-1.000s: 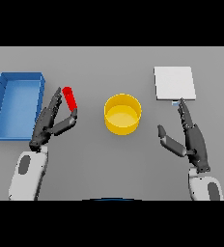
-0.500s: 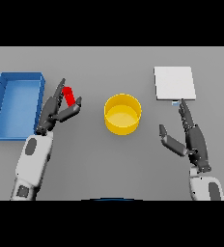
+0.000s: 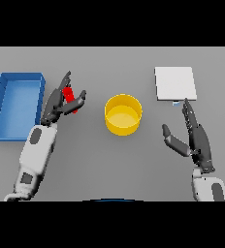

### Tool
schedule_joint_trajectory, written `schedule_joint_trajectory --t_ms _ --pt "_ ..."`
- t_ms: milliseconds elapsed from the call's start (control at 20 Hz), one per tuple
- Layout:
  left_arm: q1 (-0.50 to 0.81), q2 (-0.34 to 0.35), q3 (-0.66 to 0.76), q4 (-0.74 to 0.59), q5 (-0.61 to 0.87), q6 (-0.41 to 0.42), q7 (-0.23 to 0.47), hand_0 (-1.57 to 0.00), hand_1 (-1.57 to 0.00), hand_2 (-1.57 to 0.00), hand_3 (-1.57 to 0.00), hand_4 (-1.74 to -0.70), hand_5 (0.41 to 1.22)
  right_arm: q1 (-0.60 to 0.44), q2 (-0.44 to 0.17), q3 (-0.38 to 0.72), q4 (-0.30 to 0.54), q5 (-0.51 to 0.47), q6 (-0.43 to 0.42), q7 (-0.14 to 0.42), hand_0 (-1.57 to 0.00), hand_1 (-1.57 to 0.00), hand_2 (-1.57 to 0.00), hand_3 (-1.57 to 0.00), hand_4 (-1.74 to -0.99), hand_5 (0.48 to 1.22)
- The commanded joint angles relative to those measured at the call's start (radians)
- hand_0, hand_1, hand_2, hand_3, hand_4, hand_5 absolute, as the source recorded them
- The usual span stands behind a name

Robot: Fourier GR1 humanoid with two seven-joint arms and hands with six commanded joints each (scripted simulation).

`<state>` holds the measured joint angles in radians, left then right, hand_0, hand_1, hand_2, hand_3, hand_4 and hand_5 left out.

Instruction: Pick up the red beaker and tilt it to pour out 1 green nut into yellow bowl. Pick up the yellow bowl and place it on the metallic measuring scale.

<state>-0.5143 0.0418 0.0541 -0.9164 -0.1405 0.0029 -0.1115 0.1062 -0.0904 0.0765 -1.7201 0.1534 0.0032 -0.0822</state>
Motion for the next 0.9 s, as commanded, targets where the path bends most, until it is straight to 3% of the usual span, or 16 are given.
schedule_joint_trajectory --t_ms 0,50,100,200,350,450,550,850 --pt "-0.009 -0.003 0.008 0.012 0.005 0.004 -0.005 0.00 0.00 -0.03 0.00 -1.39 0.752 0.002 0.004 0.004 -0.003 0.007 -0.005 -0.002 0.00 0.00 0.00 0.00 -1.295 0.683" --pt "-0.016 -0.015 0.013 0.022 0.008 0.017 -0.006 -0.08 -0.08 -0.12 -0.08 -1.42 0.770 -0.003 -0.003 0.000 -0.005 0.007 -0.004 -0.003 0.00 0.00 0.00 0.00 -1.291 0.684" --pt "-0.025 -0.022 0.027 0.030 0.020 0.026 0.004 -0.25 -0.28 -0.31 -0.22 -1.44 0.795 -0.008 0.002 0.002 -0.001 0.008 -0.008 -0.004 0.00 0.00 0.00 0.00 -1.289 0.684" --pt "-0.040 -0.034 0.031 0.052 0.005 0.069 0.004 -0.68 -0.70 -0.71 -0.71 -1.44 0.949 -0.009 0.002 0.002 0.009 0.013 -0.008 0.003 0.00 0.00 0.00 0.00 -1.285 0.683" --pt "-0.048 -0.037 0.030 0.085 -0.030 0.101 -0.037 -1.12 -1.13 -1.13 -1.13 -1.44 1.082 -0.014 0.014 0.009 0.013 0.013 -0.009 0.004 0.00 0.00 0.00 0.00 -1.290 0.684" --pt "-0.050 -0.058 0.030 0.083 -0.037 0.107 -0.040 -1.28 -1.29 -1.29 -1.29 -1.45 1.132 -0.011 0.005 0.004 0.016 0.009 -0.002 -0.009 0.00 0.00 0.00 0.00 -1.293 0.682" --pt "-0.050 -0.055 0.040 0.081 -0.031 0.119 -0.076 -1.38 -1.39 -1.39 -1.39 -1.55 1.129 -0.015 0.011 0.004 0.024 0.000 0.002 -0.017 0.00 0.00 0.00 0.00 -1.303 0.682" --pt "-0.056 -0.033 0.016 0.014 0.004 0.135 -0.102 -1.52 -1.52 -1.52 -1.52 -1.69 1.100 -0.032 0.004 0.007 0.037 0.023 -0.008 -0.020 0.00 0.00 0.00 0.00 -1.254 0.667"
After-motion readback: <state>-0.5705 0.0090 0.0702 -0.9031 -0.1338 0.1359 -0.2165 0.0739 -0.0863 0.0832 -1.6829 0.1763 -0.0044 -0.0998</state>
